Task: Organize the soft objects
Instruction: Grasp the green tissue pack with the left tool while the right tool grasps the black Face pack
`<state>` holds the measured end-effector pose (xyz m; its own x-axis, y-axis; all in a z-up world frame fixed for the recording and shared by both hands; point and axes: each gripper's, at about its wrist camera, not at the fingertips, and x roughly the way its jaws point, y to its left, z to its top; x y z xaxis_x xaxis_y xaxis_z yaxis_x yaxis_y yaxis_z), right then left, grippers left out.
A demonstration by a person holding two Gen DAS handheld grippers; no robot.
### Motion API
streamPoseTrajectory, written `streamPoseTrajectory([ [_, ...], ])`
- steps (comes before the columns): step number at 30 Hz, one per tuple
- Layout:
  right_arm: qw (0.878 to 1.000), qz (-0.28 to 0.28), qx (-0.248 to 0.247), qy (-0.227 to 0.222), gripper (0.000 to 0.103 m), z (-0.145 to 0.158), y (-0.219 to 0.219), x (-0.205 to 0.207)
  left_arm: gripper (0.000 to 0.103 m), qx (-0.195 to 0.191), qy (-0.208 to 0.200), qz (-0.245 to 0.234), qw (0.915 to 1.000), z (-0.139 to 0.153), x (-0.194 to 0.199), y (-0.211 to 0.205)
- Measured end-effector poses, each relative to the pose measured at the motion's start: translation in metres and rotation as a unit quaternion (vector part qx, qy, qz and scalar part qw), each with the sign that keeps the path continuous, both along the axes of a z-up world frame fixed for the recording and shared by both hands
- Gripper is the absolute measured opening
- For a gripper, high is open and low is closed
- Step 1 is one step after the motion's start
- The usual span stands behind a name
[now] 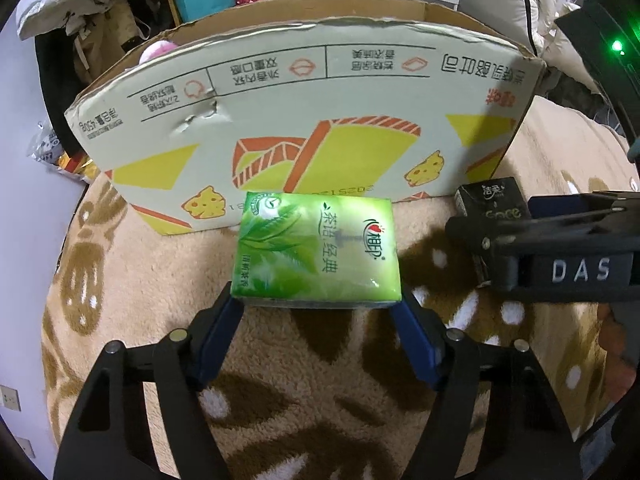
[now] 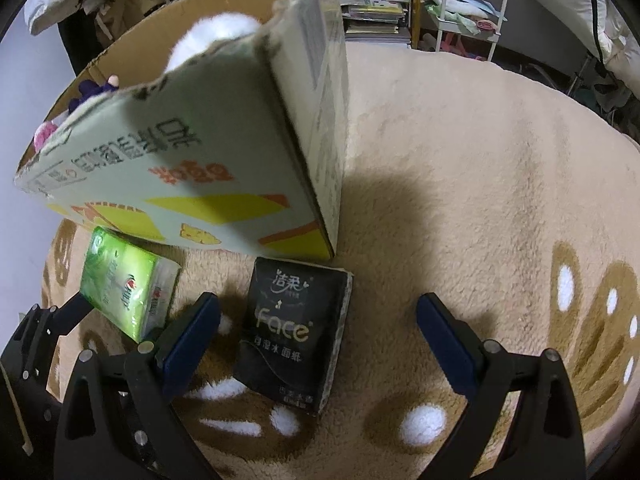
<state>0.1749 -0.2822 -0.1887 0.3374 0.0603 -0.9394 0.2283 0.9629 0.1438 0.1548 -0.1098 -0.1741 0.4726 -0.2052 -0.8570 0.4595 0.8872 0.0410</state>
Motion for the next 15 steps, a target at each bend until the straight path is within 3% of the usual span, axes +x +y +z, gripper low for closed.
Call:
streamPoseTrajectory([
  [3, 1.000, 0.010, -0.004, 0.017, 0.101, 0.000, 0.006, -0.001, 0.073, -0.001, 0.004, -0.005, 1.0000, 0.002, 0.000, 0.001],
  [7, 0.999, 0.016, -0.035, 0.030, 0.083, 0.001, 0.012, -0.003, 0.073, 0.000, -0.006, -0.001, 1.0000, 0.008, -0.001, 0.005],
  [9, 0.999, 0.015, -0.026, 0.028, 0.080, 0.001, 0.009, -0.003, 0.073, -0.001, -0.007, 0.002, 1.0000, 0.011, -0.002, 0.008],
  [15, 0.999, 0.011, -0.030, 0.021, 0.053, 0.005, 0.000, -0.007, 0.073, 0.000, -0.016, 0.017, 0.9997, 0.021, -0.014, 0.016],
])
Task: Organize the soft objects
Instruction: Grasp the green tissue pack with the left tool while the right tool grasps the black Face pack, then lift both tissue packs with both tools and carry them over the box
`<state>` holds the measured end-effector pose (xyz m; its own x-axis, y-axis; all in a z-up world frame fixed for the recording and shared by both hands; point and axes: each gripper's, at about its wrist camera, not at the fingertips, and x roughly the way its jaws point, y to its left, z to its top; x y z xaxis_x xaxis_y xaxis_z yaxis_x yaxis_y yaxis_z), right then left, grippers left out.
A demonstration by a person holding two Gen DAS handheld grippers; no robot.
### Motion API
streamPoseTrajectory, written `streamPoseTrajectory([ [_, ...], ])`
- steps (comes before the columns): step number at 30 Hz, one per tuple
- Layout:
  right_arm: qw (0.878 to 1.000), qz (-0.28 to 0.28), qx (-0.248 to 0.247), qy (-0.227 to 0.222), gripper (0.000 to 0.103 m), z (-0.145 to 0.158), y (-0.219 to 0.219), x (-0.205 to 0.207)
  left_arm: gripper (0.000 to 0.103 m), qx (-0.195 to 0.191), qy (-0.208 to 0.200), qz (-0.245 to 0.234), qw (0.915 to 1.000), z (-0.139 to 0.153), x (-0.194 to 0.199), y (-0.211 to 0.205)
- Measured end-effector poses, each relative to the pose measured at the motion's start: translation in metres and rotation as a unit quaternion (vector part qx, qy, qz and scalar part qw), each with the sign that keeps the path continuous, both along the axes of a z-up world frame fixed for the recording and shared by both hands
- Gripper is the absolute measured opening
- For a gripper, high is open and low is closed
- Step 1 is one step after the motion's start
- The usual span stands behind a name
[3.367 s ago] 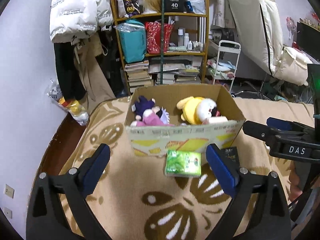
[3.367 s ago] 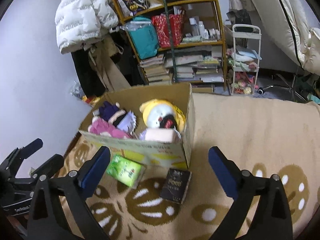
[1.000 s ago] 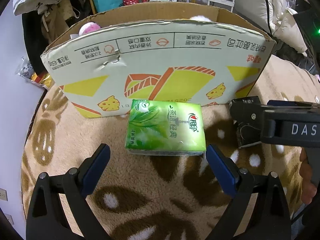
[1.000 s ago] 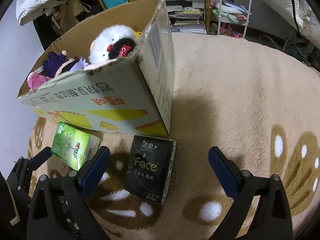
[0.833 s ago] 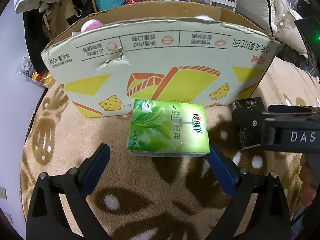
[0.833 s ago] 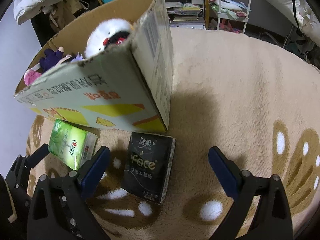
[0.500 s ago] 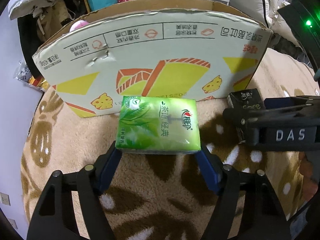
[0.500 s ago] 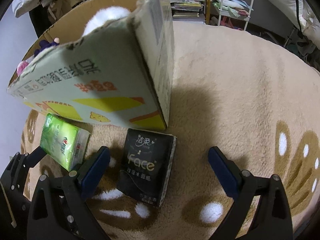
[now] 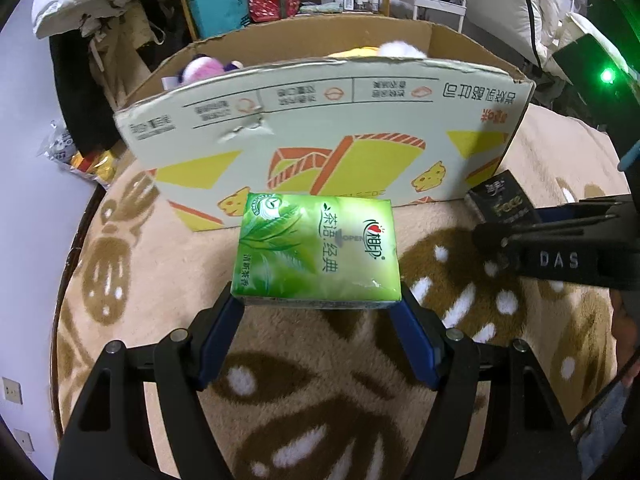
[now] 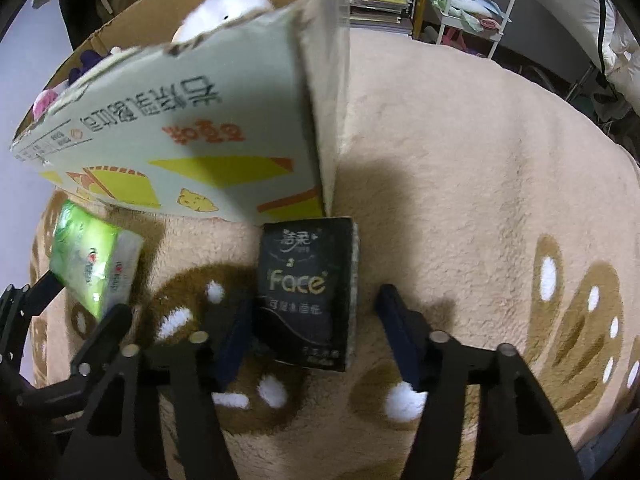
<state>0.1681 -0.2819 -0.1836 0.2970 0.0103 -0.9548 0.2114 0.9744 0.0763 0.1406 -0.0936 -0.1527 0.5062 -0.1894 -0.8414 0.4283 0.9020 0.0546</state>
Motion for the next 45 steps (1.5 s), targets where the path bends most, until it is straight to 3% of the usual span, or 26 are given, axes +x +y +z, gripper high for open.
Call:
streamPoseTrajectory([
  [1, 1.000, 0.001, -0.004, -0.002, 0.049, 0.002, -0.001, 0.000, 0.073, -0.002, 0.000, 0.002, 1.0000, 0.001, -0.001, 0.002],
  [7, 1.000, 0.010, -0.006, -0.020, 0.048, 0.009, -0.001, -0.009, 0.073, -0.010, -0.013, 0.013, 0.9998, 0.015, -0.010, 0.006],
  [13, 0.997, 0.017, 0.010, -0.071, 0.048, 0.038, 0.009, -0.028, 0.073, -0.024, -0.035, 0.033, 0.9986, 0.040, -0.030, 0.024],
  [18, 0.990, 0.024, 0.024, -0.134, 0.047, 0.075, 0.013, -0.044, 0.073, -0.026, -0.100, 0.041, 0.9938, 0.075, -0.051, 0.029],
  [22, 0.978, 0.035, 0.007, -0.203, 0.047, 0.110, 0.012, -0.054, 0.073, -0.042, -0.146, 0.033, 0.9878, 0.106, -0.059, 0.028],
  [27, 0.965, 0.043, 0.018, -0.258, 0.048, 0.141, 0.015, -0.061, 0.073, -0.040, -0.200, 0.013, 0.9790, 0.134, -0.063, 0.019],
  [36, 0.950, 0.051, 0.002, -0.308, 0.048, 0.165, 0.017, -0.042, 0.073, -0.057, -0.238, -0.001, 0.9695, 0.151, -0.028, 0.001],
  [45, 0.948, 0.031, 0.051, -0.313, 0.048, 0.156, -0.006, -0.011, 0.074, -0.045, -0.226, -0.005, 0.9732, 0.133, 0.013, -0.014],
])
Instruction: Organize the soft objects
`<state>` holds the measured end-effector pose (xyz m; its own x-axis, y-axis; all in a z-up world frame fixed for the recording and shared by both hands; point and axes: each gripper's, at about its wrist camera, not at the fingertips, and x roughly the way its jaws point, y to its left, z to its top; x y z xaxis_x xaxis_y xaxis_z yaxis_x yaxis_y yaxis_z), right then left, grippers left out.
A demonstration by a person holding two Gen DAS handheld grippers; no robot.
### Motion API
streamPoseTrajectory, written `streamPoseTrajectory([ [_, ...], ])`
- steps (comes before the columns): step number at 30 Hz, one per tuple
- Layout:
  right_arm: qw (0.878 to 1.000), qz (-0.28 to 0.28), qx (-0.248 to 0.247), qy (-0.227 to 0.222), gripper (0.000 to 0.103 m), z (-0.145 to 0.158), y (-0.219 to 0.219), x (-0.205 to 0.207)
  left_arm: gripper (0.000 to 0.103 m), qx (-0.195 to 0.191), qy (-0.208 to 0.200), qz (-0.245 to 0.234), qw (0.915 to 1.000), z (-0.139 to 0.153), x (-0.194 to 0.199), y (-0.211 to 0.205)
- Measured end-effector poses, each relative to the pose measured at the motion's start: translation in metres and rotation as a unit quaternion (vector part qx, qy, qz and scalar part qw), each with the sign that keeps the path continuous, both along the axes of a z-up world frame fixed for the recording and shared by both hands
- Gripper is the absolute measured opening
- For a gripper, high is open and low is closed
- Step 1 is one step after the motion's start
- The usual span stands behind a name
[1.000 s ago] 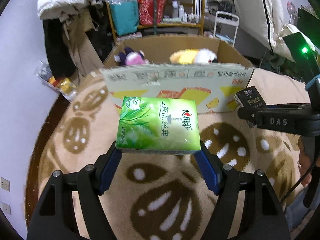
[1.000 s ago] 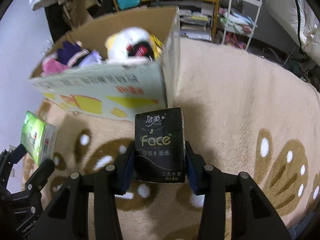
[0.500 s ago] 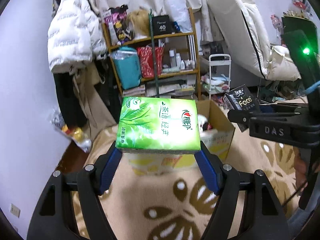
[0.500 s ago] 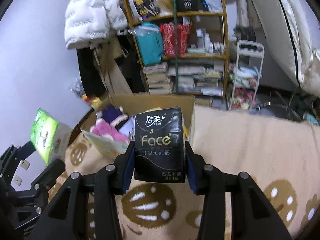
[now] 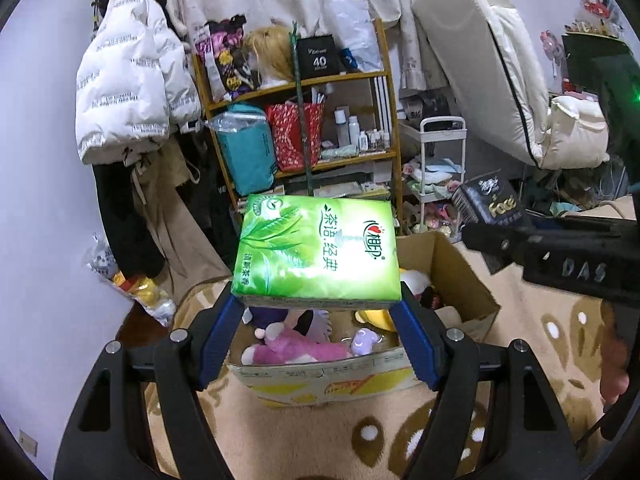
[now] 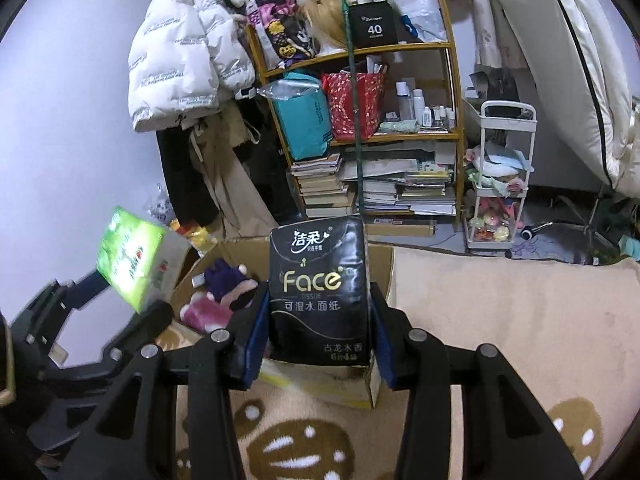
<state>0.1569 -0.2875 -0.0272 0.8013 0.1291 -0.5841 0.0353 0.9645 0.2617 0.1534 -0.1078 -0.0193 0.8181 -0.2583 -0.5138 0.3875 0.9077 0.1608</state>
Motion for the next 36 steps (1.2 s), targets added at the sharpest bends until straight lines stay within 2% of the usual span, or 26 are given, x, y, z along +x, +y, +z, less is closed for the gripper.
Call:
streamPoseTrajectory([
  [5, 1.000, 0.003, 0.015, 0.017, 0.048, -0.016, -0.003, 0.014, 0.074, 0.026, 0.023, 0.016, 0.9993, -0.022, 0.017, -0.004],
  [9, 0.999, 0.012, 0.007, 0.033, 0.049, -0.029, 0.003, 0.022, 0.074, 0.010, 0.037, 0.016, 0.9992, -0.029, 0.023, 0.000],
  [13, 0.999, 0.023, 0.017, 0.036, 0.049, -0.034, 0.005, 0.024, 0.086, 0.003, 0.037, 0.018, 0.9992, -0.028, 0.022, 0.004],
  [17, 0.999, 0.025, 0.016, 0.036, 0.051, -0.035, 0.005, 0.022, 0.088, -0.005, 0.039, 0.025, 0.9989, -0.025, 0.019, 0.009],
  [20, 0.999, 0.021, 0.019, 0.034, 0.066, -0.033, 0.005, 0.021, 0.091, -0.006, 0.038, 0.029, 0.9988, -0.021, 0.013, 0.014],
  [24, 0.999, 0.023, 0.001, 0.028, 0.069, -0.026, 0.008, 0.012, 0.097, -0.004, 0.034, 0.035, 0.9988, -0.010, 0.003, 0.021],
  [26, 0.999, 0.023, -0.022, 0.026, 0.083, -0.022, 0.011, 0.004, 0.097, -0.011, 0.036, 0.041, 0.9985, -0.003, -0.001, 0.028],
  [30, 0.999, 0.024, -0.034, 0.020, 0.087, -0.012, 0.014, -0.016, 0.097, -0.027, 0.033, 0.055, 0.9976, 0.012, -0.015, 0.042],
  [34, 0.999, 0.014, -0.040, 0.006, 0.100, 0.003, 0.015, -0.036, 0.102, -0.033, 0.027, 0.059, 0.9973, 0.025, -0.034, 0.050],
  [36, 0.999, 0.011, -0.045, -0.006, 0.101, 0.011, 0.016, -0.048, 0.102, -0.029, 0.024, 0.063, 0.9973, 0.030, -0.046, 0.053],
])
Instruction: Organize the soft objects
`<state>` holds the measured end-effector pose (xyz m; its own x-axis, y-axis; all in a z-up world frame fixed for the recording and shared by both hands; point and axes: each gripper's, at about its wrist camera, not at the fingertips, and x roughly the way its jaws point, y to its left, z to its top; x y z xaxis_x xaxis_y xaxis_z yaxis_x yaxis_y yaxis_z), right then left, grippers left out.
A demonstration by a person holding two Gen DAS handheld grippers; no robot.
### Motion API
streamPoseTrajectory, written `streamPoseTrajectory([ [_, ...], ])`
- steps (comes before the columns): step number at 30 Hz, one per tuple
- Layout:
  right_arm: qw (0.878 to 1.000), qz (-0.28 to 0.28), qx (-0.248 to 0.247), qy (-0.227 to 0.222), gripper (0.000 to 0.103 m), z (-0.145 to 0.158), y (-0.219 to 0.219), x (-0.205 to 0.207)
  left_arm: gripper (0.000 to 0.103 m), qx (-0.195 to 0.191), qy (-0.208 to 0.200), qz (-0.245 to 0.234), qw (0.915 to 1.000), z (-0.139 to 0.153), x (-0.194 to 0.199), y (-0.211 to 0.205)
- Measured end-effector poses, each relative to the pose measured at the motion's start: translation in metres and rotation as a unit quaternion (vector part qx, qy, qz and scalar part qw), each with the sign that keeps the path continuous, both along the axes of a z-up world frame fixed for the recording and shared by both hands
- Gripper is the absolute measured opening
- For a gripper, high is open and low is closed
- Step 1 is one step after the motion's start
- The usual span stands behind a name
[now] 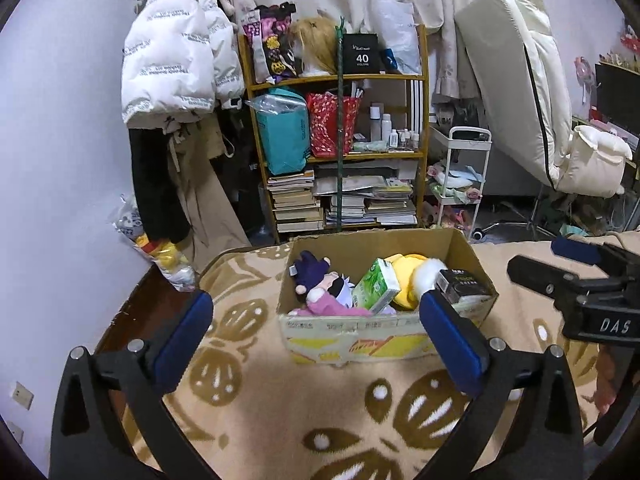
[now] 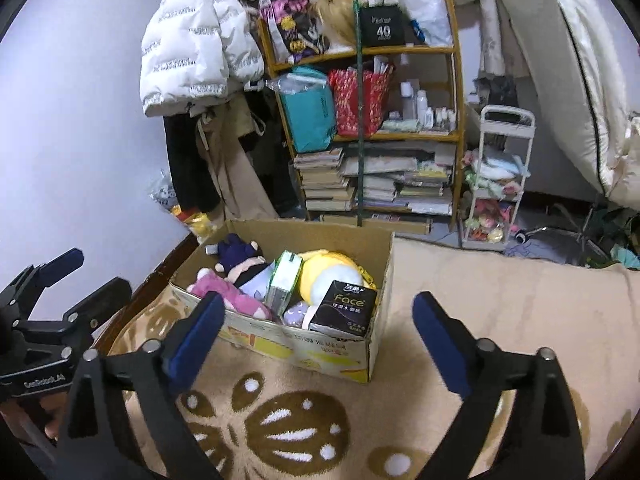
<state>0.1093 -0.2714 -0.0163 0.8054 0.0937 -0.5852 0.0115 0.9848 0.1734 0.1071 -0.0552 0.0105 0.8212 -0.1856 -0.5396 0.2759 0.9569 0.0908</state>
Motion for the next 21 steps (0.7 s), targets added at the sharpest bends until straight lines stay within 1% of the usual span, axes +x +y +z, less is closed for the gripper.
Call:
streamPoseTrajectory([
  [5, 1.000, -0.002, -0.024, -0.010, 0.103, 0.016, 0.006, -0.025, 0.102, -0.010, 0.004, 0.024, 0.9997, 0.009, -0.026, 0.018],
  [8, 1.000, -0.004, -0.025, -0.017, 0.103, 0.023, 0.006, -0.041, 0.102, -0.009, -0.006, 0.031, 0.9995, 0.015, -0.046, 0.028],
  [11, 0.999, -0.005, -0.030, -0.025, 0.103, 0.031, 0.006, -0.057, 0.102, -0.003, -0.014, 0.027, 0.9995, 0.022, -0.067, 0.034],
  [16, 0.997, -0.014, -0.049, -0.053, 0.103, 0.047, 0.009, -0.086, 0.102, 0.004, -0.028, 0.027, 0.9992, 0.033, -0.099, 0.042],
  [21, 0.996, -0.023, -0.056, -0.071, 0.103, 0.054, 0.012, -0.109, 0.102, 0.000, -0.034, 0.034, 0.9989, 0.037, -0.121, 0.051],
])
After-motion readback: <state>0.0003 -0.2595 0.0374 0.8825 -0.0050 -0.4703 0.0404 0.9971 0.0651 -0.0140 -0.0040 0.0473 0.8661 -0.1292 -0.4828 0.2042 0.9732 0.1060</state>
